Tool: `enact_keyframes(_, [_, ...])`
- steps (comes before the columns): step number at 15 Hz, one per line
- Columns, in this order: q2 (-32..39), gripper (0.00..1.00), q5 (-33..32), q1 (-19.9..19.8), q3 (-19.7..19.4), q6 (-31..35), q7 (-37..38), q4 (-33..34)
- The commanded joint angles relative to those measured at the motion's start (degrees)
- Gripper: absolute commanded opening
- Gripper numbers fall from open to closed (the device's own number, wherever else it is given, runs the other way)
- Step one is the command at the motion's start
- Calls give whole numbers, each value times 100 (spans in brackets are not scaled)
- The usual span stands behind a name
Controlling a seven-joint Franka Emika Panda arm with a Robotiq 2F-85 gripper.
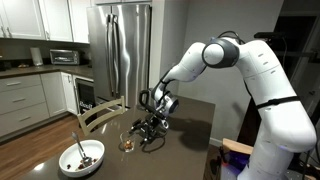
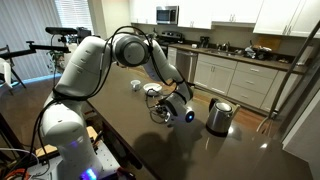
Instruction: Move the objects from the two cups into the bowl
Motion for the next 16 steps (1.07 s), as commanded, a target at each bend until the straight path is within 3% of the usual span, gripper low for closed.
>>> enact_keyframes(1, [2, 100, 46, 41, -49, -39, -3, 1])
enact_keyframes(8, [-13, 100, 154, -7, 18, -256, 104, -10])
enact_keyframes(16, [233, 100, 441, -32, 81, -999, 437, 101])
